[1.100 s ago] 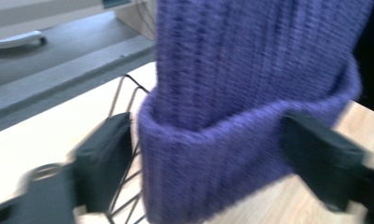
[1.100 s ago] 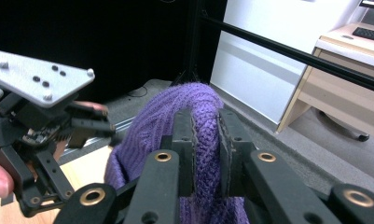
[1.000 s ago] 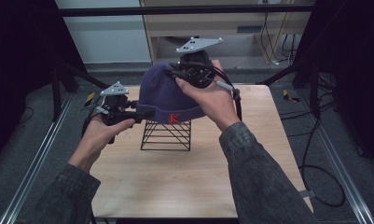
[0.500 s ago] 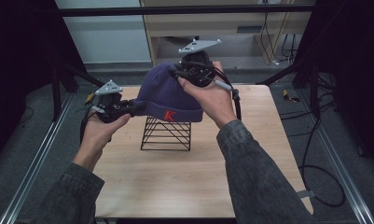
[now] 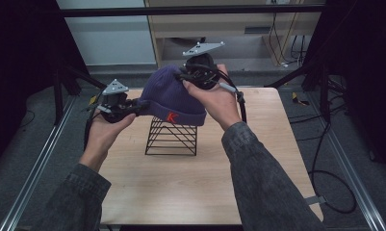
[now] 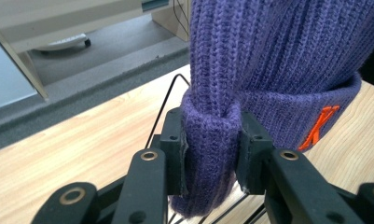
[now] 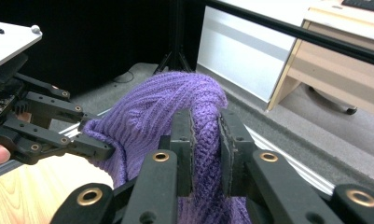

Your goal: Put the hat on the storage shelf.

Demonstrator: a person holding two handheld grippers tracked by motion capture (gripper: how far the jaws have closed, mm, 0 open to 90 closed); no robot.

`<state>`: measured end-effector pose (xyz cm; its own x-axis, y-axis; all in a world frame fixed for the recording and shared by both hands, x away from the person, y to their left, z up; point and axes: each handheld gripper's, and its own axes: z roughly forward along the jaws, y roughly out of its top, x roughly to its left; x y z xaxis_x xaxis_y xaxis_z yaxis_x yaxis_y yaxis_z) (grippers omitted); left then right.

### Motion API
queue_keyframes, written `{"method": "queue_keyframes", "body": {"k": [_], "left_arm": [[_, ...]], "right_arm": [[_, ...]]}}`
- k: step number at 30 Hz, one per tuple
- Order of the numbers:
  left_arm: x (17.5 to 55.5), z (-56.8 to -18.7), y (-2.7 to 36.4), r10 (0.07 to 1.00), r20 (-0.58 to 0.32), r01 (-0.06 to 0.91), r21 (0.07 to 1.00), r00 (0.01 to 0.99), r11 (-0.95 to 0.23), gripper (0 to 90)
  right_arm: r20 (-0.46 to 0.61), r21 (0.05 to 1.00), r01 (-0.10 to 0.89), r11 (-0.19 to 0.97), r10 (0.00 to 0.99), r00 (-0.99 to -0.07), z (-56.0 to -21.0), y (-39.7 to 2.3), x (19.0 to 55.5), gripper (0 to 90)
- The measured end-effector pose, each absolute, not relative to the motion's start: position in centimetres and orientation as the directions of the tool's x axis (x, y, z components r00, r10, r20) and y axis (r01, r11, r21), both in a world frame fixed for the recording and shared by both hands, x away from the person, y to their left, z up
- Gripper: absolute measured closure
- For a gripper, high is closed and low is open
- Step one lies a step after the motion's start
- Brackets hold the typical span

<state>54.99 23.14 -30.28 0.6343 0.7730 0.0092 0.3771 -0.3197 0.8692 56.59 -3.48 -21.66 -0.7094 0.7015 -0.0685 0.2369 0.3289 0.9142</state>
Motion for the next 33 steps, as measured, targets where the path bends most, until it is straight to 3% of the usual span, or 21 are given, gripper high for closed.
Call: {"method": "queue_keyframes", "body": {"k": [33], "left_arm": [[54.6, -35.3, 24.8, 0.781, -0.034, 0.442, 0.839, 0.624, -0.317, 67.4]], "right_arm": [[-0.056, 0.872, 0.285, 0.397, 0.660, -0.749, -26.2, -2.0, 56.7, 76.9]]}}
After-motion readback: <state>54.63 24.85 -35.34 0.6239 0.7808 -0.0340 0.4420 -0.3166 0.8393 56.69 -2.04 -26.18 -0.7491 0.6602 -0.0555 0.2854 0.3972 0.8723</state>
